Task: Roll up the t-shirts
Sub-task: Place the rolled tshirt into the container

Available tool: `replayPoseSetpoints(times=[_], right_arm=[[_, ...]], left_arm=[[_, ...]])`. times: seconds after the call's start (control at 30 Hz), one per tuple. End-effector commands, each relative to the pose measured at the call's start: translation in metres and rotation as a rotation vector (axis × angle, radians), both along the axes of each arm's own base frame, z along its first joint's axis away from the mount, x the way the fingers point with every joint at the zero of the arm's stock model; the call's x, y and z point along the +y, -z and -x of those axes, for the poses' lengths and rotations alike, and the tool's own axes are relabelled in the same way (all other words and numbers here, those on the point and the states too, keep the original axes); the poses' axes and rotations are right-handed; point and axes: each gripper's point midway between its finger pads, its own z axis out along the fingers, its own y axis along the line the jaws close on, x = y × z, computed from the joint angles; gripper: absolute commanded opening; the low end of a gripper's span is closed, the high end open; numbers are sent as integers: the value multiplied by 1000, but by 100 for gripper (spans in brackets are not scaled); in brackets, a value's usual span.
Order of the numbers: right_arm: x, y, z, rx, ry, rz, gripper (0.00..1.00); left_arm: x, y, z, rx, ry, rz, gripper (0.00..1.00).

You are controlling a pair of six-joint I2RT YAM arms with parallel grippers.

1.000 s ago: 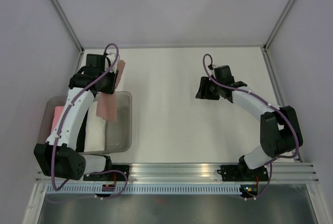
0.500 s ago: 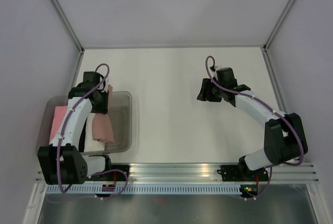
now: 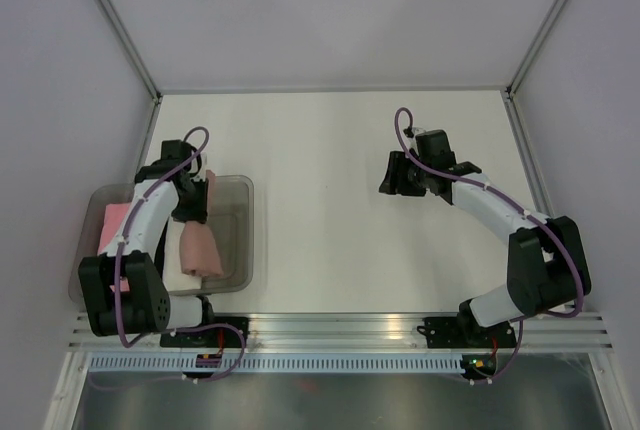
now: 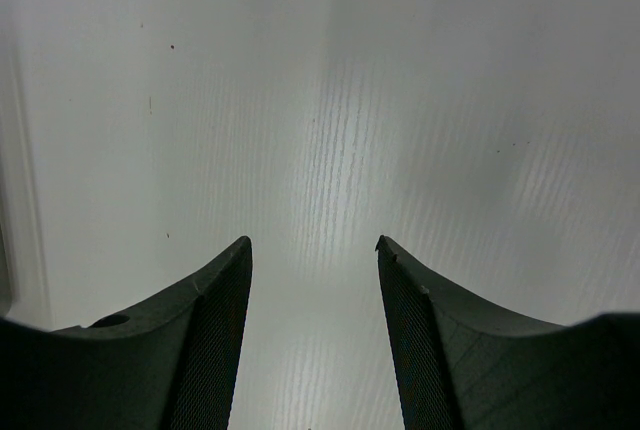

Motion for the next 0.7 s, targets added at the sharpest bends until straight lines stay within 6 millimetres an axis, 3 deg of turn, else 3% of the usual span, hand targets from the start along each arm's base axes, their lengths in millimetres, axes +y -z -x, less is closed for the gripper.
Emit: replayPoseSetpoints(times=[0.0, 0.23, 0.4, 0.67], right_arm=[[-2, -12, -9, -30, 7, 10, 60], [0, -8, -11, -18, 13, 2, 60], [-3, -11, -12, -28, 10, 26, 60], [-8, -12, -11, -28, 20, 44, 60]], left_arm=[[-6, 5, -8, -31, -20, 31, 2], [-19, 26, -10, -6, 29, 43, 2], [-45, 30, -10, 10, 124, 55, 5], [-35, 48, -5, 103, 68, -11, 12]])
